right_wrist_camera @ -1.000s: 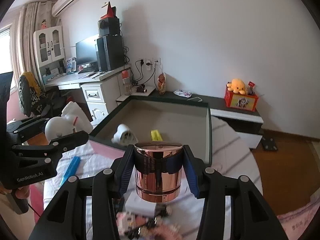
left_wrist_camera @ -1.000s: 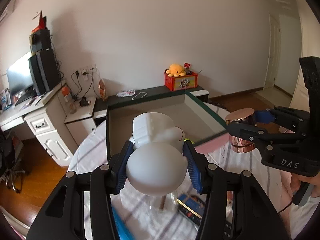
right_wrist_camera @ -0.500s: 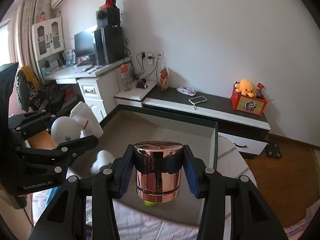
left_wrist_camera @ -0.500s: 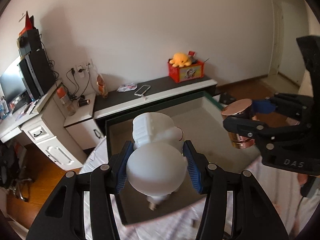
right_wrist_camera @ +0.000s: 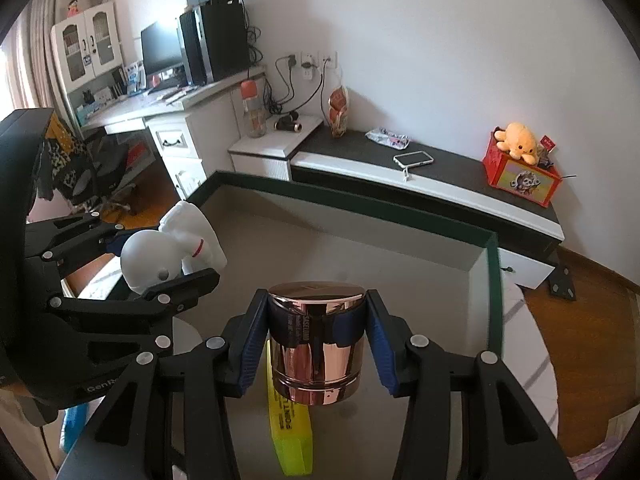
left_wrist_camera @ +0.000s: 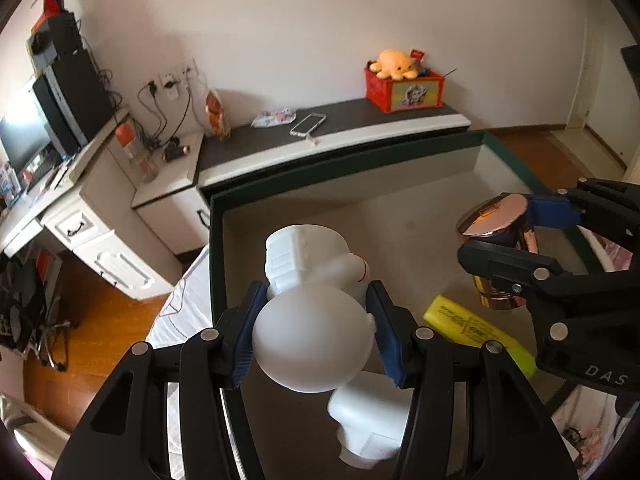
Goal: Organize rigid objects
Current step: 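Lower the figurine and rose-gold cup into the pink box and release both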
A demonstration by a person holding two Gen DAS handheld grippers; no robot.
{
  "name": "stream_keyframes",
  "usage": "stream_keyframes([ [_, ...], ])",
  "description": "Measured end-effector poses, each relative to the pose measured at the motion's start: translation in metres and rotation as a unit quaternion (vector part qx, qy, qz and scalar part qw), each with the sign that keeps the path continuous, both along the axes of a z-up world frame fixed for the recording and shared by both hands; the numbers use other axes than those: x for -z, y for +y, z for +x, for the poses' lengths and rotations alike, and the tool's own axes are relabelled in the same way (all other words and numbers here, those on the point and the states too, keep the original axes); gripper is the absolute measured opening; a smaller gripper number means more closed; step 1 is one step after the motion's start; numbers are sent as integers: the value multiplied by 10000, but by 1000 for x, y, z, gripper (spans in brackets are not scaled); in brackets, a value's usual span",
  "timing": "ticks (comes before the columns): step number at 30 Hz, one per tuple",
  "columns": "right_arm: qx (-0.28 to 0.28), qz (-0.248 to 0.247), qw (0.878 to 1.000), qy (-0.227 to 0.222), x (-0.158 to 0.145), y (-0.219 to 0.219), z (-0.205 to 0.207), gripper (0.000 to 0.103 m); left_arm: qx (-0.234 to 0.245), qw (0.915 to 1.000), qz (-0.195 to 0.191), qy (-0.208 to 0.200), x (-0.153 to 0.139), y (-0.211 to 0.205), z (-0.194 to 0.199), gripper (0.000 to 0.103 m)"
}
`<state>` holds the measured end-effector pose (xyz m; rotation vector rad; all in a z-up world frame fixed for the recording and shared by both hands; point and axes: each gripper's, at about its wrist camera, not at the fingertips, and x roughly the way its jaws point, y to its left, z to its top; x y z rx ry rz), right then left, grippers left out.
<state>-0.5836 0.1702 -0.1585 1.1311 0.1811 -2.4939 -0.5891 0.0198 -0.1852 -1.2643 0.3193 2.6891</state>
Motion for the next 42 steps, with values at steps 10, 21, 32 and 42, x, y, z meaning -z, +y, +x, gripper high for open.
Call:
stream_keyframes([
  [10, 8, -4, 9999, -149, 9, -6, -6, 49, -286, 9995, -143, 64, 6, -7, -4, 72],
  [21, 154, -271, 9992, 263, -24, 3, 23, 76, -614, 9954, 161, 711, -41, -30, 48, 100],
  [32, 29, -394, 9954, 868, -69, 8, 109, 80, -639, 9869, 493, 1395, -80, -35, 160, 103],
  [42, 232, -261, 9822, 1848, -83, 18, 203, 83, -753, 9748, 728, 1969, -78, -35, 255, 103],
])
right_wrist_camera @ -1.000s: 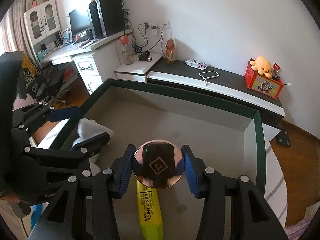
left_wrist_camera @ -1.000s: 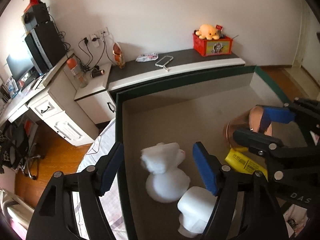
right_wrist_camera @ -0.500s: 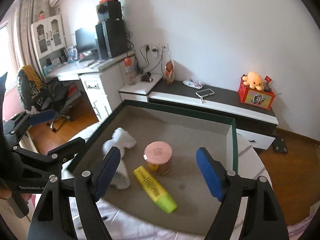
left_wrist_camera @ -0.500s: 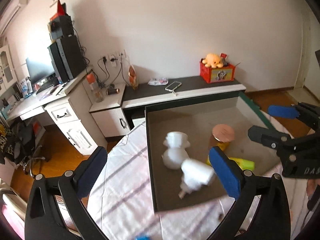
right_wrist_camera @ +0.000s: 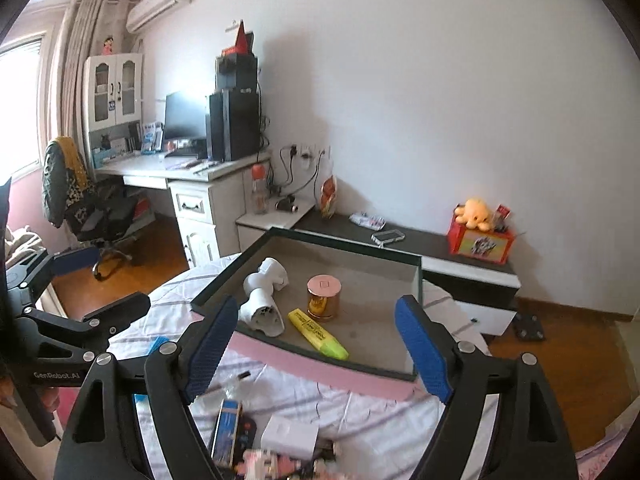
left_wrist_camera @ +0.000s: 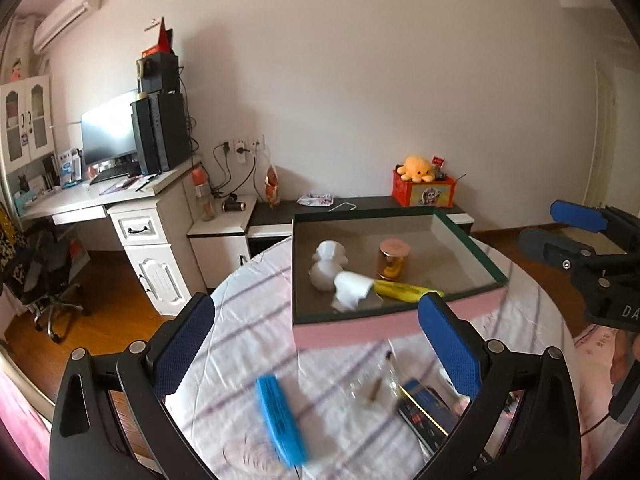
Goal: Organize rigid objects
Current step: 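Lower the figurine and rose-gold cup into the pink box and release both, then grasp the blue highlighter with the left gripper and lift it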
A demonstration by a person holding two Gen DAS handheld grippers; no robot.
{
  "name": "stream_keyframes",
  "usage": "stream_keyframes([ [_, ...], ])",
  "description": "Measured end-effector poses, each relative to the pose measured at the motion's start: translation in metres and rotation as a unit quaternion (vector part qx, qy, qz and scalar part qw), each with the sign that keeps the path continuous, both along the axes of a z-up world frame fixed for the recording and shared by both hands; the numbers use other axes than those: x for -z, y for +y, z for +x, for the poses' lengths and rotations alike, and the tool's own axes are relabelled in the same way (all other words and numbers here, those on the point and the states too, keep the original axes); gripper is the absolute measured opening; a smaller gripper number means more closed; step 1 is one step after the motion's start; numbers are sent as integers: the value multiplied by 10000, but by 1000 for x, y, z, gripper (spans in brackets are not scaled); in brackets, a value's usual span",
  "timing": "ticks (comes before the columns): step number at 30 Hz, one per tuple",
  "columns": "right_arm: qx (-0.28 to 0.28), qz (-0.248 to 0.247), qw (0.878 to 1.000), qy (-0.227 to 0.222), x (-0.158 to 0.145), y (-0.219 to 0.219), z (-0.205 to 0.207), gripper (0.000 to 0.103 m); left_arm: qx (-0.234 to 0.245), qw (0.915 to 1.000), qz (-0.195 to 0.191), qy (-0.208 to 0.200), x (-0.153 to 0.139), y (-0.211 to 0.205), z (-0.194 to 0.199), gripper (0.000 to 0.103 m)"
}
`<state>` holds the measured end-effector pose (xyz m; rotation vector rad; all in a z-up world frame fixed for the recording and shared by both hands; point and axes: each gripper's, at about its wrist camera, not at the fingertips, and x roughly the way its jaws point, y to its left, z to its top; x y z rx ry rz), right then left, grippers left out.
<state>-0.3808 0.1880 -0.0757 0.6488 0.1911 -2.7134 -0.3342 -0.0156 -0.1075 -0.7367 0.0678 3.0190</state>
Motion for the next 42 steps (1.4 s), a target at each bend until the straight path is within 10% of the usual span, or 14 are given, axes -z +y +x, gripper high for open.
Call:
stream_keyframes([
  [18, 509, -590, 9969, -114, 50, 36, 102, 84, -76, 9999, -114, -102, 36, -17, 89, 103],
  [42, 922, -508, 9887, -1064, 110, 54, 84, 84, -342, 9946, -101, -972, 93, -34, 54, 103],
])
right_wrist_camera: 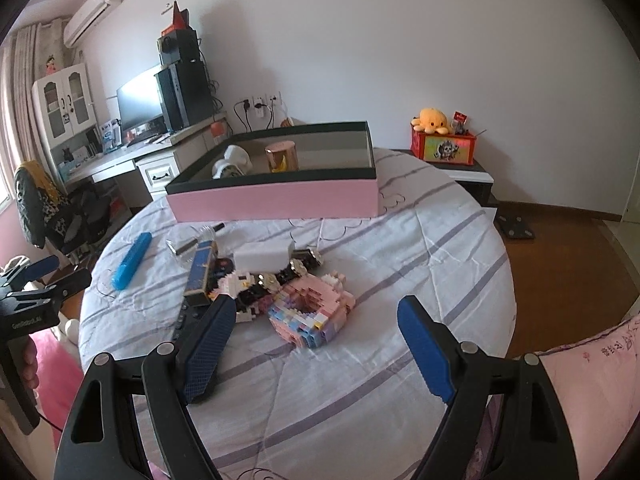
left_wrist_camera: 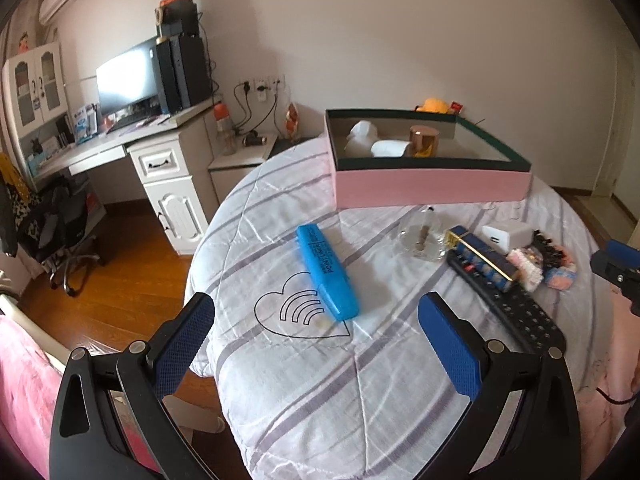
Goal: Organize rigid objects
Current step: 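Grasp the blue highlighter with the left gripper and lift it, then carry the blue highlighter toward the box while the right gripper grasps the pink block toy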
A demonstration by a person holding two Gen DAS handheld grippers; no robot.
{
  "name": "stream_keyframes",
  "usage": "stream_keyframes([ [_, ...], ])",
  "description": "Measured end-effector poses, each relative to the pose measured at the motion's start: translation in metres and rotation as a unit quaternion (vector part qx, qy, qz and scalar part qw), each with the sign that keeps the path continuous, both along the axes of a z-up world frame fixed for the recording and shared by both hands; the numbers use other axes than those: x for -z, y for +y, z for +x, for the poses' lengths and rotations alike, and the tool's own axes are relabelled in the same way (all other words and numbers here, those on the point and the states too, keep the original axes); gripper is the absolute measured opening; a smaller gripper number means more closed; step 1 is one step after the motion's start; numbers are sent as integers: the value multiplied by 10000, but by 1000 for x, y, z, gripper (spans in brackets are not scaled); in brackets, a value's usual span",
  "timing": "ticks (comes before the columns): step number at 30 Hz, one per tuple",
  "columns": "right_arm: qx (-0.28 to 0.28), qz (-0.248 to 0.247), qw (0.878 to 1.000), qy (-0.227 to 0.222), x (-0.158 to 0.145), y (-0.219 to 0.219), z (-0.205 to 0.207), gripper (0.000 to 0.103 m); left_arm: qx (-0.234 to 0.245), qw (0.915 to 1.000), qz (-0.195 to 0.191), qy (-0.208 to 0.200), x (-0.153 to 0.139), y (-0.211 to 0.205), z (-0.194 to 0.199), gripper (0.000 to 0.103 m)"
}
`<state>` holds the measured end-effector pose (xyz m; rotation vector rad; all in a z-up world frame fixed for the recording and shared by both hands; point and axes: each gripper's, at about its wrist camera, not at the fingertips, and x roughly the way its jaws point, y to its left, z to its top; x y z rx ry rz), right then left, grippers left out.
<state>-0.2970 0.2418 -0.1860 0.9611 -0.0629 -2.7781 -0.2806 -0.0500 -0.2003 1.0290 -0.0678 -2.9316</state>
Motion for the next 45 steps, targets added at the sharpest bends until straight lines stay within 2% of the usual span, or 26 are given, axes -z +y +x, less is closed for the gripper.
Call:
stream_keyframes([
  [6, 2, -11, 9998, -177, 11, 3, -11, 84, -24, 9997, 153, -186, 17, -4, -24, 103],
  [11, -25, -49, 9995, -302, 18, 6, -21, 84, -337, 9989, -27, -315, 30, -7, -47, 100],
  [13, -26, -70, 9993, -360, 21, 7, -26, 84, -290, 9987, -161, -374, 34, -3, -54, 91],
  [15, -43, -54, 9991, -418, 24, 6, -31, 84, -304, 9984, -68, -482, 38, -4, -61, 76],
  [17, -57, -12, 9989, -455, 26, 6, -33, 84, -290, 9975, 60, -646, 45, -8, -68, 67],
  [19, -111, -53, 9986, -521, 30, 5, -36, 84, -249, 9980, 88, -572, 47, -8, -70, 58],
  [22, -185, -78, 9980, -599, 33, 4, -38, 84, -153, 9982, 198, -537, 45, -9, -69, 27],
  [25, -220, -51, 9979, -607, 34, 0, -38, 84, -82, 9976, 440, -525, 43, -13, -66, 27],
  [30, -263, 99, 9973, -682, 39, -6, -44, 84, 53, 9971, 530, -545, 38, -13, -55, 27],
  [34, -292, 90, 9978, -588, 40, -5, -46, 84, 188, 9976, 384, -543, 34, -6, -47, 27],
  [36, -335, 111, 9977, -578, 40, -5, -45, 81, 218, 9978, 340, -533, 32, -4, -44, 27],
  [38, -400, 67, 9976, -567, 38, -4, -43, 63, 249, 9979, 344, -484, 28, -3, -41, 27],
  [45, -228, 291, 9981, -497, 31, -1, -34, 63, 417, 9977, 422, -336, 13, 2, -34, 27],
])
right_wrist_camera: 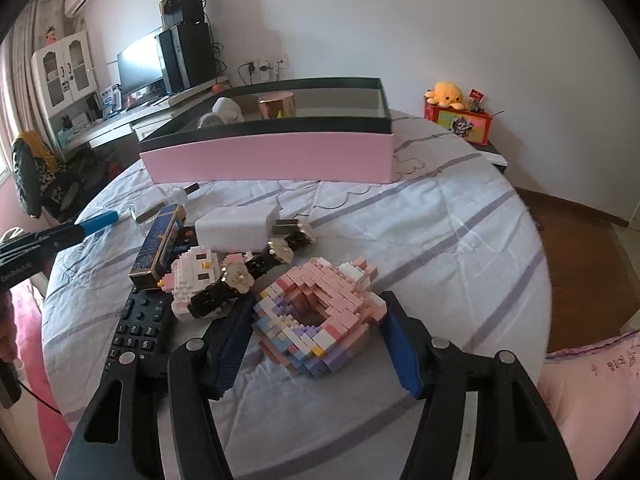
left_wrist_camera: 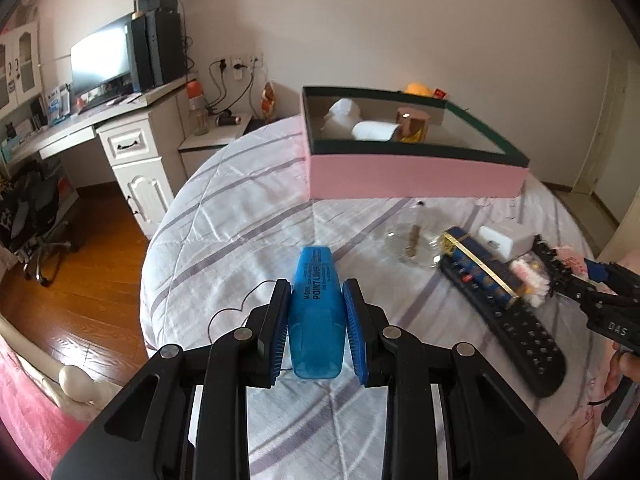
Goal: Organize rigid objects
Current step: 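Carry the blue highlighter toward the box while the right gripper grasps the pink block toy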
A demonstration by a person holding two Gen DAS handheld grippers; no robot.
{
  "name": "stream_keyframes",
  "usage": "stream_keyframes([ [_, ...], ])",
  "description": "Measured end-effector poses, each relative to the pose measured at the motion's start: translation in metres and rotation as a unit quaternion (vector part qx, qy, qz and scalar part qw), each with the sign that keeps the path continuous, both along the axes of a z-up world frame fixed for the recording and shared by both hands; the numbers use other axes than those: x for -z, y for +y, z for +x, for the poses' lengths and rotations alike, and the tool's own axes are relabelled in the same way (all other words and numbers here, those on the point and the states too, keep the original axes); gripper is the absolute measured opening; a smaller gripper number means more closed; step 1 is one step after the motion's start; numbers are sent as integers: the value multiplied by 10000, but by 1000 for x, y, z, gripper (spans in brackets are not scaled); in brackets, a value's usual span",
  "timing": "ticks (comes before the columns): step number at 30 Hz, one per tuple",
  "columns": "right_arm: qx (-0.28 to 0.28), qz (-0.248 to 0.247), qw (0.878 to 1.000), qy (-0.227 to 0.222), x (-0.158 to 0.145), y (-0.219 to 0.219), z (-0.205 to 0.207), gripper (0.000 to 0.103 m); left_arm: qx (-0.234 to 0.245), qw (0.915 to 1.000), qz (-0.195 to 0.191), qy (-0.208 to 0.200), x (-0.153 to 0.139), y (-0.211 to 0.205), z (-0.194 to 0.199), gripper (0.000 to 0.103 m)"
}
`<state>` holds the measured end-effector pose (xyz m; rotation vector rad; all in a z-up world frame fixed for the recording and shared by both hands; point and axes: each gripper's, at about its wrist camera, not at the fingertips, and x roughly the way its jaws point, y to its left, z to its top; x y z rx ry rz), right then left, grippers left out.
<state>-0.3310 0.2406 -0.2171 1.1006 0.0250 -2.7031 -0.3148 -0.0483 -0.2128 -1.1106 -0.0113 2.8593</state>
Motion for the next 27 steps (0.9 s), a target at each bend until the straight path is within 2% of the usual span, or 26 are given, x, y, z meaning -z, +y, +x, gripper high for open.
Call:
stream_keyframes([
  [10, 73, -100, 9994, 324, -31, 10, 9, 63, 168, 9993, -31, 328, -24, 11, 15, 27],
  [19, -88, -237, 9989, 407, -41, 5, 10, 63, 291, 9986, 28, 430, -32, 15, 26, 27],
  [27, -270, -359, 9976, 528, -53, -4, 10, 63, 496, 9970, 293, 523, -41, 16, 29, 27],
])
